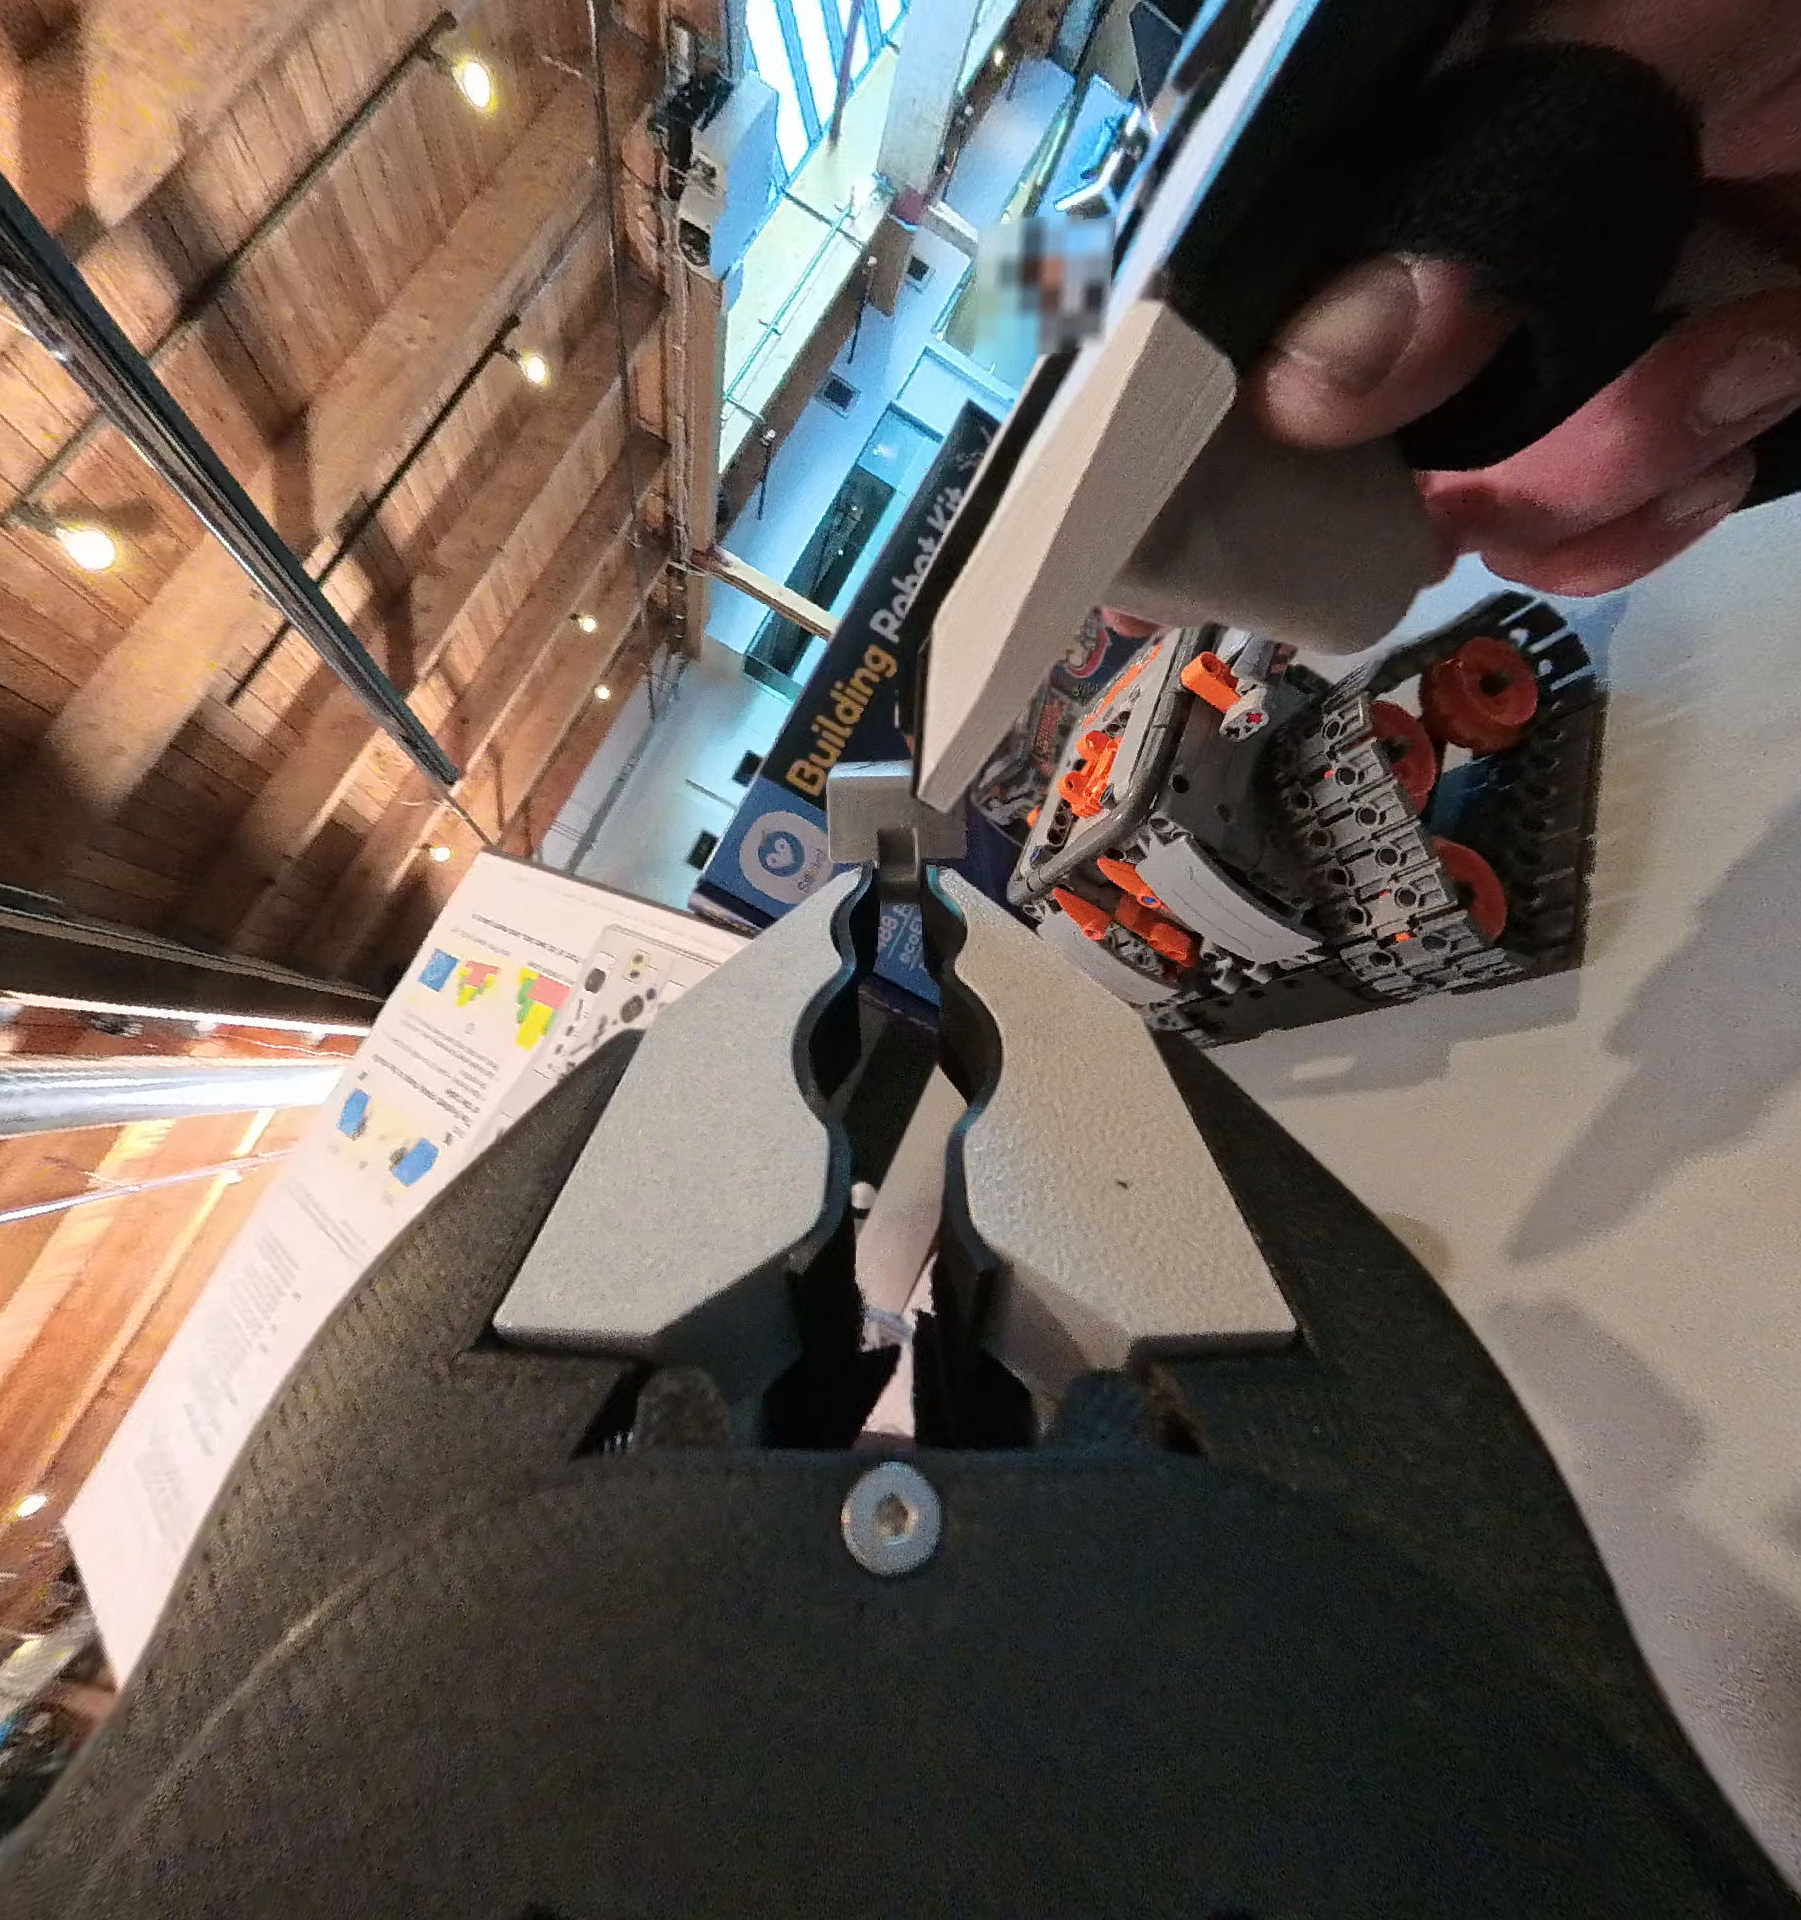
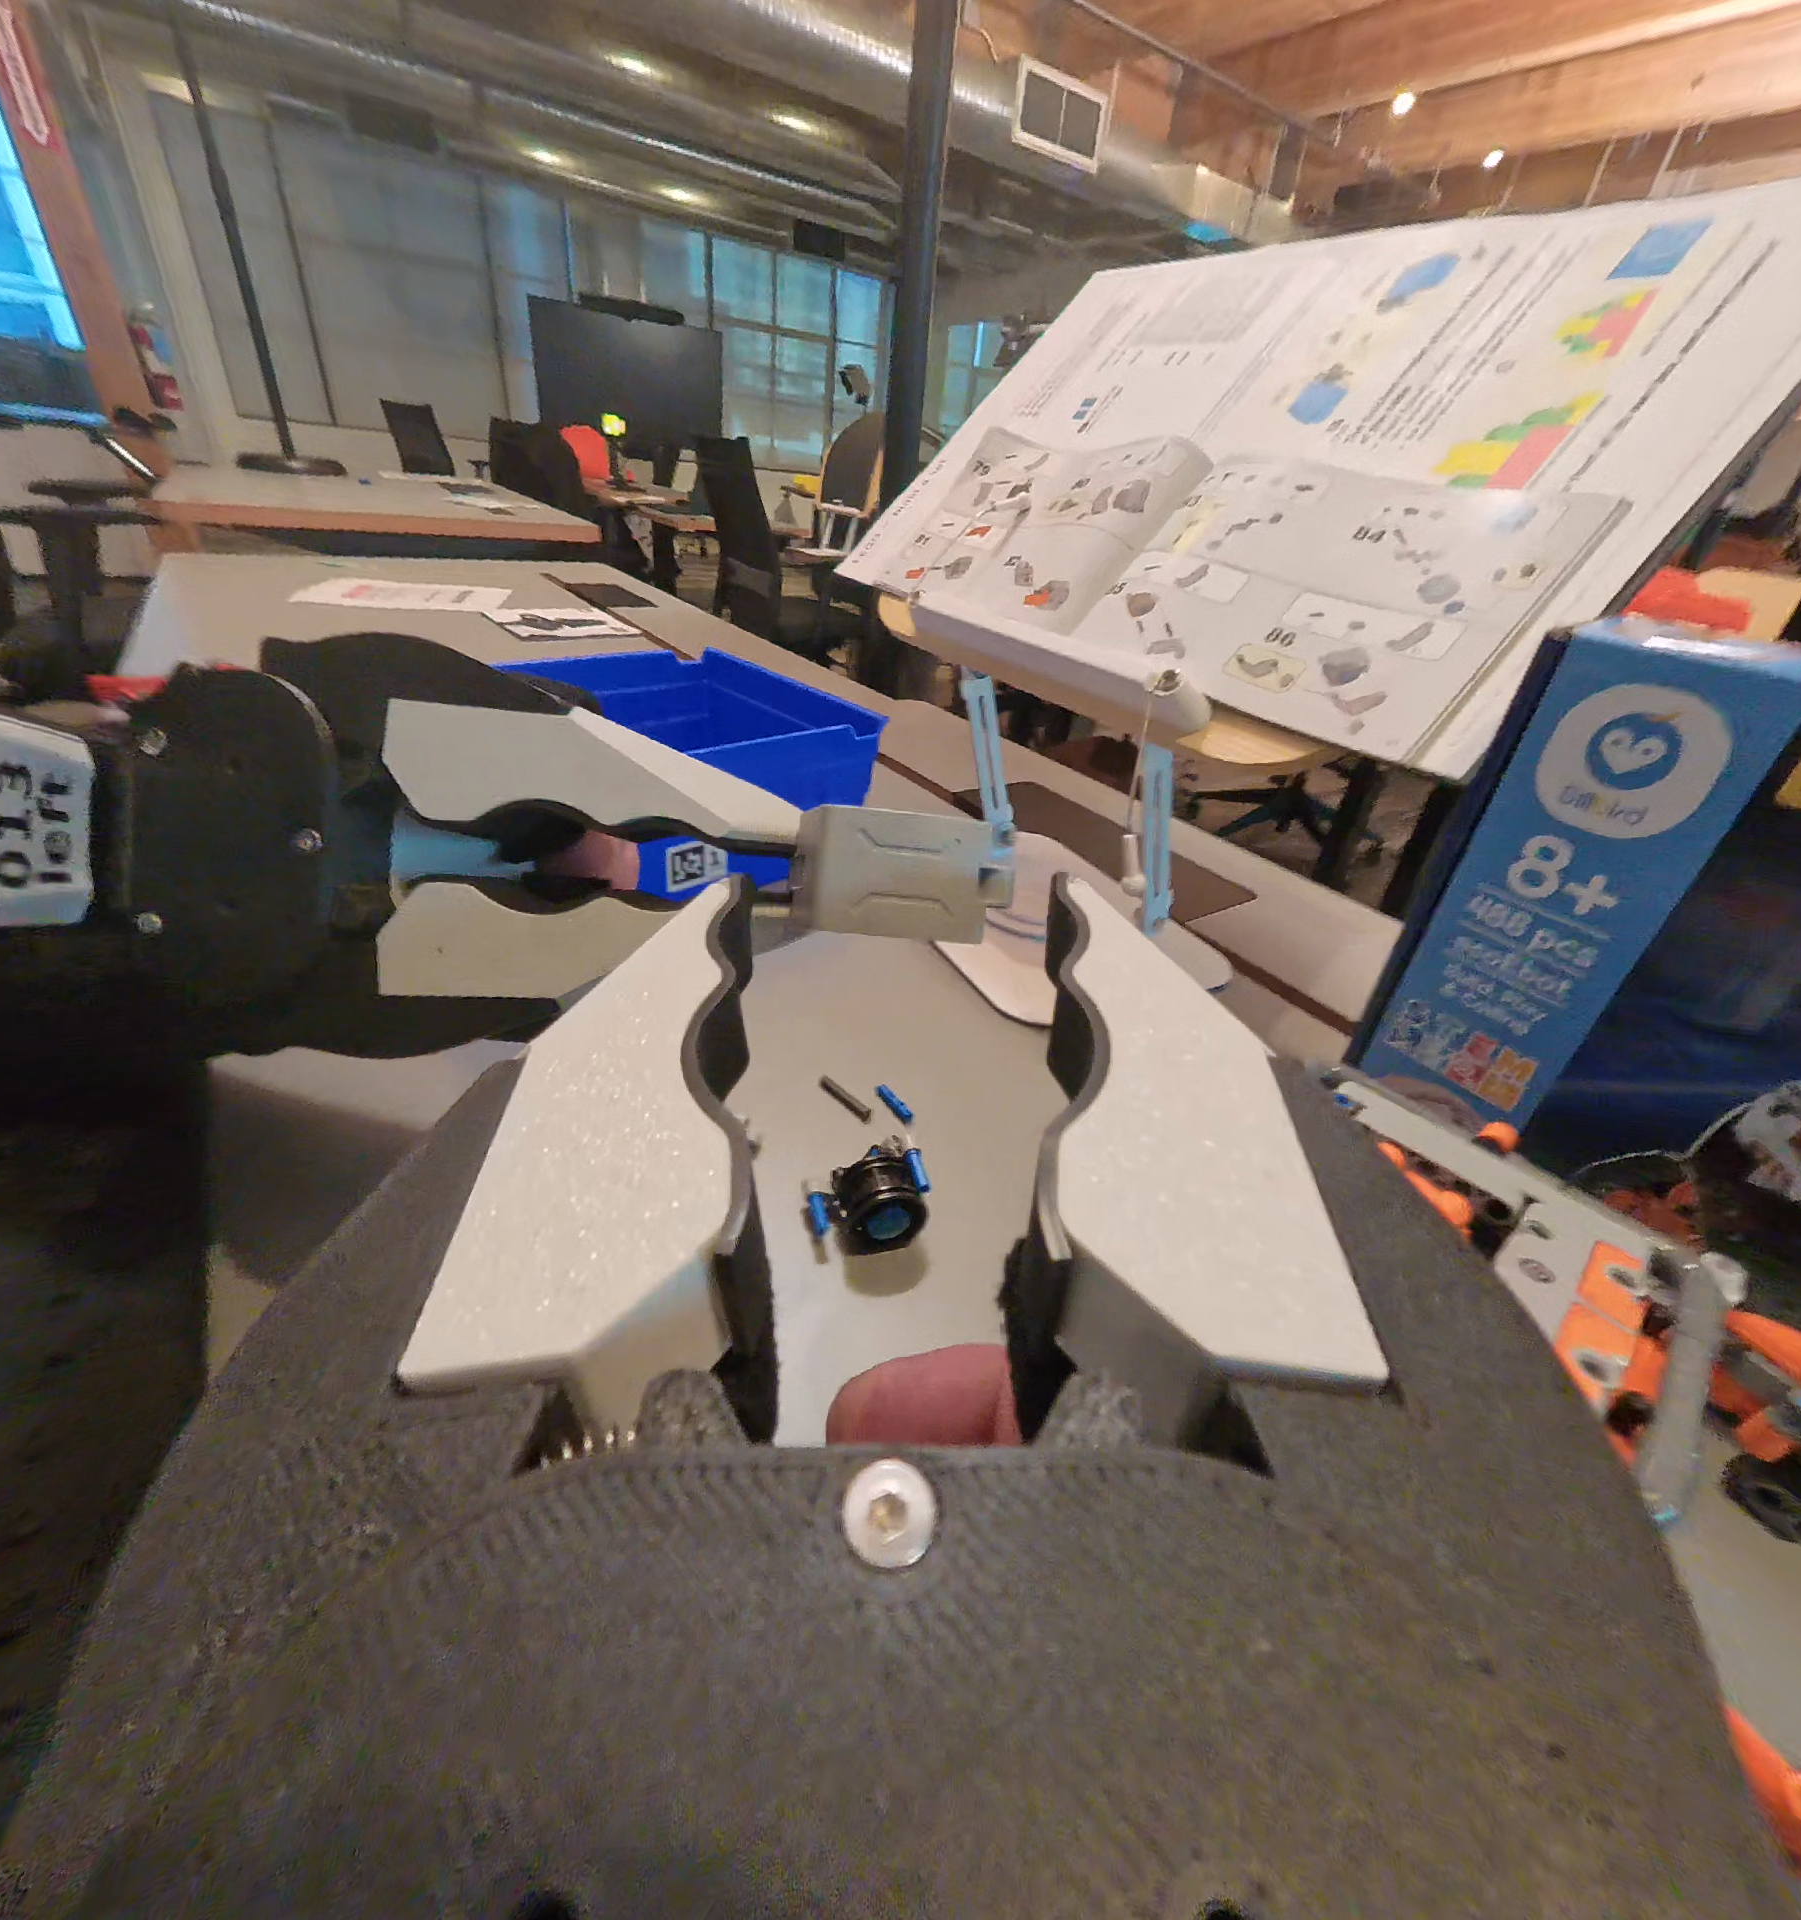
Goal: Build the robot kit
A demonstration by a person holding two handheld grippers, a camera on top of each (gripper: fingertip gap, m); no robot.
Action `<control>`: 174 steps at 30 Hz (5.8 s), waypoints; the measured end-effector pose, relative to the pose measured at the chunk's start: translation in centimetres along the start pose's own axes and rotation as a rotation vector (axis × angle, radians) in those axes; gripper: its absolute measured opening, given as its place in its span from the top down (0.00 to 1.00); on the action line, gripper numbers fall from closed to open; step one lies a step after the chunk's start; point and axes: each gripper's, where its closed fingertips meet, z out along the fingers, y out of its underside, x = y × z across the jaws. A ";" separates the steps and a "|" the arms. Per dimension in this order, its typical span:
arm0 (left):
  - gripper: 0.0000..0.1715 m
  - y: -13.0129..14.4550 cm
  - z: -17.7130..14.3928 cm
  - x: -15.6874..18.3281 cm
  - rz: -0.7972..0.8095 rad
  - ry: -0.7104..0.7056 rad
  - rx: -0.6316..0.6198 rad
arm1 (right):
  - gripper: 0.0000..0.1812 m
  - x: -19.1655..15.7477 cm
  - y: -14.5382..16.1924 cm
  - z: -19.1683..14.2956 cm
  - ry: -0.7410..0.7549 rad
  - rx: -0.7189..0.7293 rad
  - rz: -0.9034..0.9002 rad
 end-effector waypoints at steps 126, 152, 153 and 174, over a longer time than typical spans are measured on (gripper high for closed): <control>1.00 12.7 -2.9 11.9 -0.165 0.766 -0.382 | 0.75 -0.7 16.9 4.1 -0.048 -0.801 -0.349; 0.81 13.0 -2.4 10.3 -0.185 0.689 -0.395 | 0.75 -0.4 17.0 3.9 -0.033 -0.814 -0.375; 0.75 13.0 -2.1 10.2 -0.196 0.680 -0.387 | 0.75 -0.4 17.1 3.9 -0.036 -0.814 -0.370; 0.85 11.7 -1.9 12.2 -0.257 0.847 -0.322 | 0.75 -0.6 17.2 3.7 -0.097 -0.843 -0.350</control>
